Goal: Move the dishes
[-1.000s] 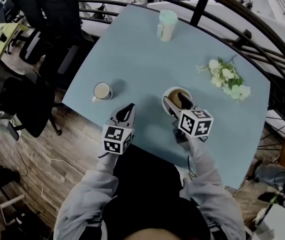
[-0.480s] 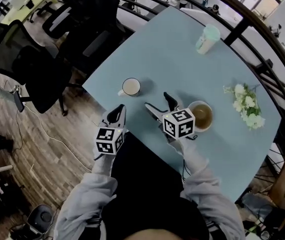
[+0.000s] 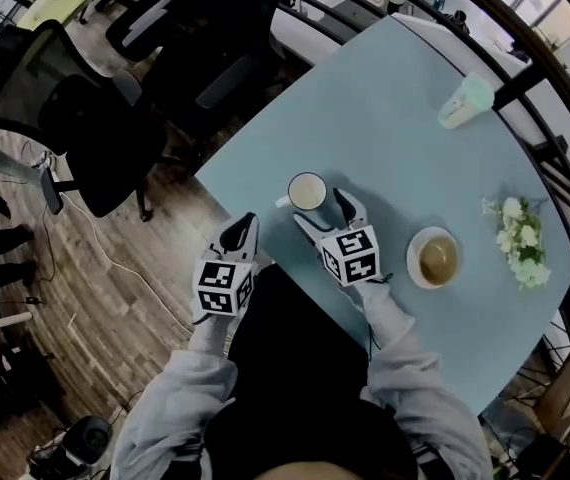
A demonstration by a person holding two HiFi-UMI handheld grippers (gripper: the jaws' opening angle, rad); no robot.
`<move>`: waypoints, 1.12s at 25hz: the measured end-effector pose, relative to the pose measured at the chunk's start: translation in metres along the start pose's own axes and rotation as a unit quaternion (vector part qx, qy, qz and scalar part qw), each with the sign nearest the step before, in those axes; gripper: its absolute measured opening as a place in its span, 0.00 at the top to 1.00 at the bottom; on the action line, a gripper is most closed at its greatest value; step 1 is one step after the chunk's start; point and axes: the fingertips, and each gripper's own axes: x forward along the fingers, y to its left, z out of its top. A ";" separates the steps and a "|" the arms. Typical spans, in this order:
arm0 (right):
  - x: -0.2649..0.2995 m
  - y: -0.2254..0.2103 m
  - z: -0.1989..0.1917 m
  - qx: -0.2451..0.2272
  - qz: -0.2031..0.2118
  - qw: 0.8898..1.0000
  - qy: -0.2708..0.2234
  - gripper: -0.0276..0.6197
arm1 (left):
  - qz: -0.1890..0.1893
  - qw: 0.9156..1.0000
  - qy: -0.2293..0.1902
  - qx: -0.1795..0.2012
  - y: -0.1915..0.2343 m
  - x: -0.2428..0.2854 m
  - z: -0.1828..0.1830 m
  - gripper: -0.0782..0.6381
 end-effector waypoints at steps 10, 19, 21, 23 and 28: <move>0.037 -0.001 0.013 -0.054 -0.052 0.996 -0.051 0.27 | -0.016 0.999 0.037 0.018 0.032 0.013 -0.008 0.86; 0.054 0.004 0.024 -0.083 -0.067 0.991 -0.080 0.32 | -0.055 0.996 0.051 0.049 0.052 0.038 -0.003 0.86; 0.054 0.003 0.024 -0.077 -0.077 0.991 -0.083 0.32 | -0.066 0.995 0.052 0.055 0.053 0.043 0.000 0.86; 0.051 0.000 0.024 -0.069 -0.094 0.990 -0.084 0.32 | -0.079 0.994 0.053 0.062 0.051 0.048 0.003 0.86; 0.031 -0.020 0.016 -0.048 -0.163 0.982 -0.080 0.32 | -0.125 0.987 0.050 0.084 0.033 0.067 0.013 0.86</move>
